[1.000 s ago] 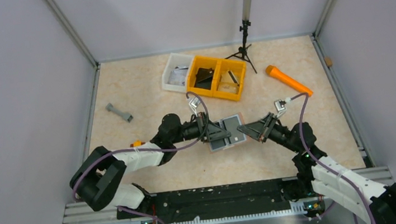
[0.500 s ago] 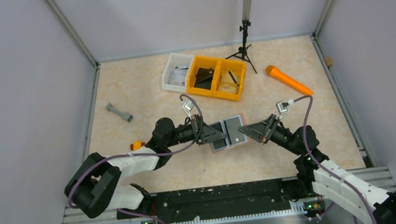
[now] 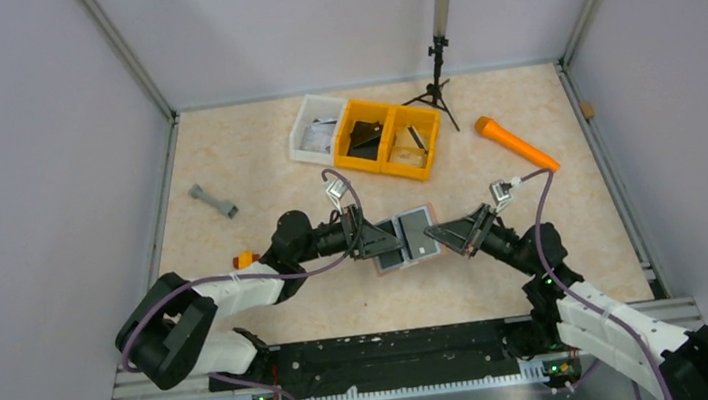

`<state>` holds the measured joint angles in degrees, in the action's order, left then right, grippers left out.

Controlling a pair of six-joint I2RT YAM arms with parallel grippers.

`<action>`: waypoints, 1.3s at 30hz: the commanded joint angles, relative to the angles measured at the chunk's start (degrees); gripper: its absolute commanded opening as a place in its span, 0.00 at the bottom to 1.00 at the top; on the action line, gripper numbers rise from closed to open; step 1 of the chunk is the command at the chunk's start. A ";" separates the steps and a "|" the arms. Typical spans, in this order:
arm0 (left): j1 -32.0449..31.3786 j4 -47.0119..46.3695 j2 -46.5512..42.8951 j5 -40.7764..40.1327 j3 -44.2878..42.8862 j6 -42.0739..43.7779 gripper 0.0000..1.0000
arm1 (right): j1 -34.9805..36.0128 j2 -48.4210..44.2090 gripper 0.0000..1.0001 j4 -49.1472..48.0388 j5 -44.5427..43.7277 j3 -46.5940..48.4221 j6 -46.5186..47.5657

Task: Take the credit cards out of the card holder
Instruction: Remove the credit card from the card holder.

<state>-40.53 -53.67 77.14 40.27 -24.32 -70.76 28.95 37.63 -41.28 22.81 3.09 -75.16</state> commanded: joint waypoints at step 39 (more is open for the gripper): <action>-0.80 -10.31 2.44 -2.21 0.39 -3.33 0.00 | -0.23 0.37 0.10 -10.02 0.88 -0.64 -3.31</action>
<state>-41.19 -60.03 80.27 38.89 -24.53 -73.89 28.95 39.31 -47.68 24.64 2.22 -78.24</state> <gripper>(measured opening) 0.003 0.139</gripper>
